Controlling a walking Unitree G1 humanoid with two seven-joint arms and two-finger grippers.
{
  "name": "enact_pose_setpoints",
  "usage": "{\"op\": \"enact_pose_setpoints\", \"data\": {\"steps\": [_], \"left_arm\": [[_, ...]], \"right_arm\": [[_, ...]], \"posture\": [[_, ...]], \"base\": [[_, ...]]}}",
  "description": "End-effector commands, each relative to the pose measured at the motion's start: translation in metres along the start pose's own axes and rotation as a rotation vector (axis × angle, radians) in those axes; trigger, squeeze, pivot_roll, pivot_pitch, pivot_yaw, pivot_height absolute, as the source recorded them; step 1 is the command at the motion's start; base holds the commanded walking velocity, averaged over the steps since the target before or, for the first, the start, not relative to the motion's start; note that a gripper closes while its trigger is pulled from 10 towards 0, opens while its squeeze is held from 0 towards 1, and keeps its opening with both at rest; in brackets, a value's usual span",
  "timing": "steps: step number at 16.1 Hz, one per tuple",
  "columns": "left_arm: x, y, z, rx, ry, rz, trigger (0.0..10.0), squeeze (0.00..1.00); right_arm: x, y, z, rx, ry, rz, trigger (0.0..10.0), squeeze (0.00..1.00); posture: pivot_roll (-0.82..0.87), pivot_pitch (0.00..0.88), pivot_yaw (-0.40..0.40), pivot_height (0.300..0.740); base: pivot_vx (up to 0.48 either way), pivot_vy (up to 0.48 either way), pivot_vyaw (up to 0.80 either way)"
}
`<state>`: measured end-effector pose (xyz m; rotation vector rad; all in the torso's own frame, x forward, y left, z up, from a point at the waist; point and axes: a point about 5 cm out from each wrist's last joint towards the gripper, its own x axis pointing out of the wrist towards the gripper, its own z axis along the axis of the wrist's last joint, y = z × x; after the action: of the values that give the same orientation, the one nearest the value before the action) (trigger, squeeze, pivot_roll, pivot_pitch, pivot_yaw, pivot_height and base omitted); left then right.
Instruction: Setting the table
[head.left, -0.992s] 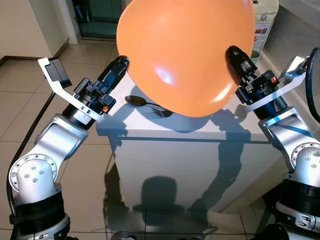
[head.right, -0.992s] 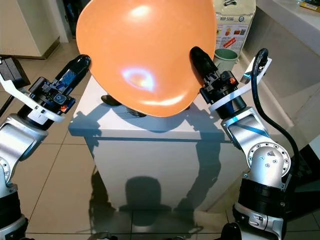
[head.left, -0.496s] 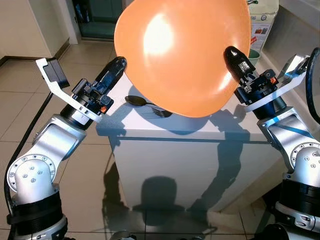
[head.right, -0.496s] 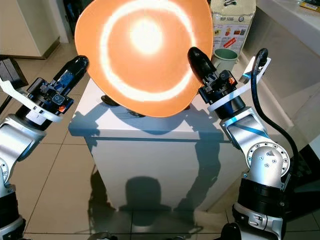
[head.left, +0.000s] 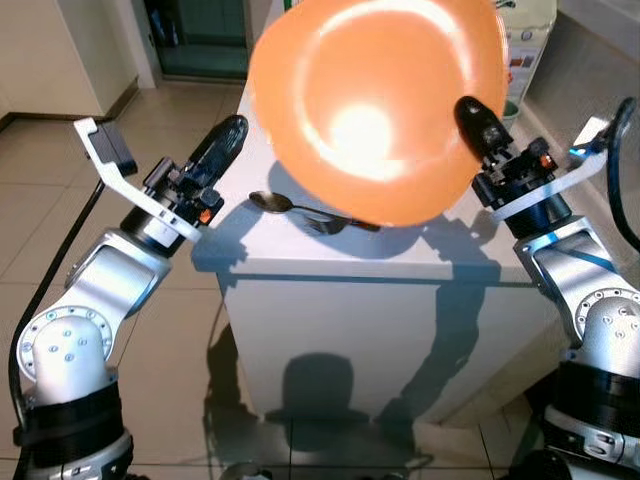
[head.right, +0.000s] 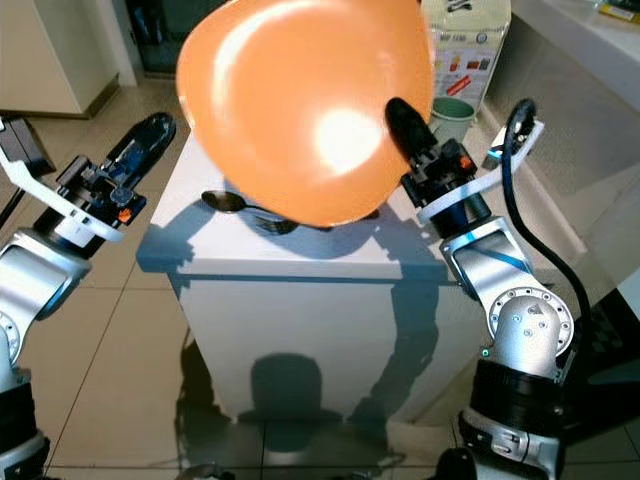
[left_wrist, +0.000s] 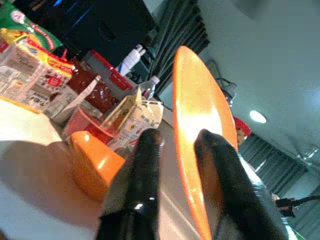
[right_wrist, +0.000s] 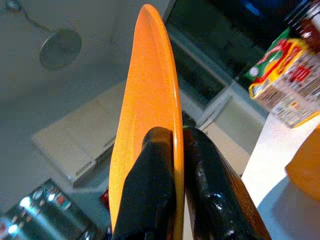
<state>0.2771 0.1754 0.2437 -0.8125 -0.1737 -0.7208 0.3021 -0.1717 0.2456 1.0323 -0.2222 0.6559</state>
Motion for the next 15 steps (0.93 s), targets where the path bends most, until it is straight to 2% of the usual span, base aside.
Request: {"op": "enact_pose_setpoints", "data": {"steps": [1,2,4,5,6,7,8,9,11,12,13,15], "left_arm": [[-0.002,-0.003,-0.003,0.002,0.028,-0.007,10.0,1.00],[-0.005,-0.001,-0.005,0.008,0.037,0.014,10.0,1.00],[-0.008,0.007,-0.004,0.073,0.034,0.098,10.0,1.00],[-0.014,0.030,-0.002,0.367,0.096,0.354,10.0,0.85],[-0.015,0.035,-0.009,0.627,0.207,0.432,10.0,0.00],[-0.013,0.030,-0.017,0.779,0.266,0.412,10.0,0.00],[-0.011,0.025,-0.021,0.799,0.255,0.404,10.0,0.00],[-0.009,0.018,-0.026,0.766,0.211,0.414,10.0,0.00],[-0.006,0.015,-0.032,0.759,0.173,0.441,10.0,0.00],[-0.003,0.014,-0.037,0.784,0.164,0.454,10.0,0.00],[-0.002,0.016,-0.038,0.808,0.167,0.469,10.0,0.00],[-0.003,0.019,-0.037,0.809,0.165,0.507,10.0,0.00]], "right_arm": [[-0.003,0.001,0.012,0.010,-0.085,-0.001,0.0,0.00],[-0.003,0.002,0.016,0.013,-0.115,-0.006,0.0,0.00],[-0.003,0.003,0.022,-0.008,-0.140,-0.017,0.0,0.00],[-0.007,0.007,0.020,-0.179,-0.065,-0.061,0.0,0.00],[-0.012,0.009,0.013,-0.224,-0.025,-0.081,0.0,0.00],[-0.015,0.010,0.009,-0.203,-0.026,-0.091,0.0,0.00],[-0.017,0.011,0.006,-0.192,-0.026,-0.097,0.0,0.00],[-0.021,0.013,0.003,-0.188,-0.025,-0.110,0.0,0.00],[-0.022,0.015,0.000,-0.190,-0.034,-0.132,0.0,0.00],[-0.019,0.018,-0.005,-0.226,-0.018,-0.140,0.0,0.00],[-0.018,0.021,-0.011,-0.273,0.012,-0.143,10.0,0.00],[-0.018,0.021,-0.022,-0.399,0.067,-0.172,10.0,0.00]], "posture": [[0.06,0.000,-0.026,0.740],[0.05,0.000,-0.024,0.740],[0.05,0.000,-0.023,0.740],[0.04,0.000,-0.035,0.740],[0.04,0.000,-0.049,0.740],[0.05,0.000,-0.050,0.740],[0.05,0.000,-0.053,0.740],[0.05,0.000,-0.053,0.740],[0.05,0.000,-0.051,0.740],[0.04,0.000,-0.038,0.740],[0.04,0.000,-0.038,0.740],[0.04,0.000,-0.037,0.740]], "base": [[0.000,0.000,0.00],[0.000,0.000,0.00],[0.000,0.000,0.00],[0.000,0.000,0.00],[0.000,0.000,0.00],[0.000,0.000,0.00],[0.000,0.000,0.00],[0.000,0.000,0.00],[0.000,0.000,0.00],[0.000,0.000,0.00],[0.000,0.000,0.00],[0.000,0.000,0.00]]}}
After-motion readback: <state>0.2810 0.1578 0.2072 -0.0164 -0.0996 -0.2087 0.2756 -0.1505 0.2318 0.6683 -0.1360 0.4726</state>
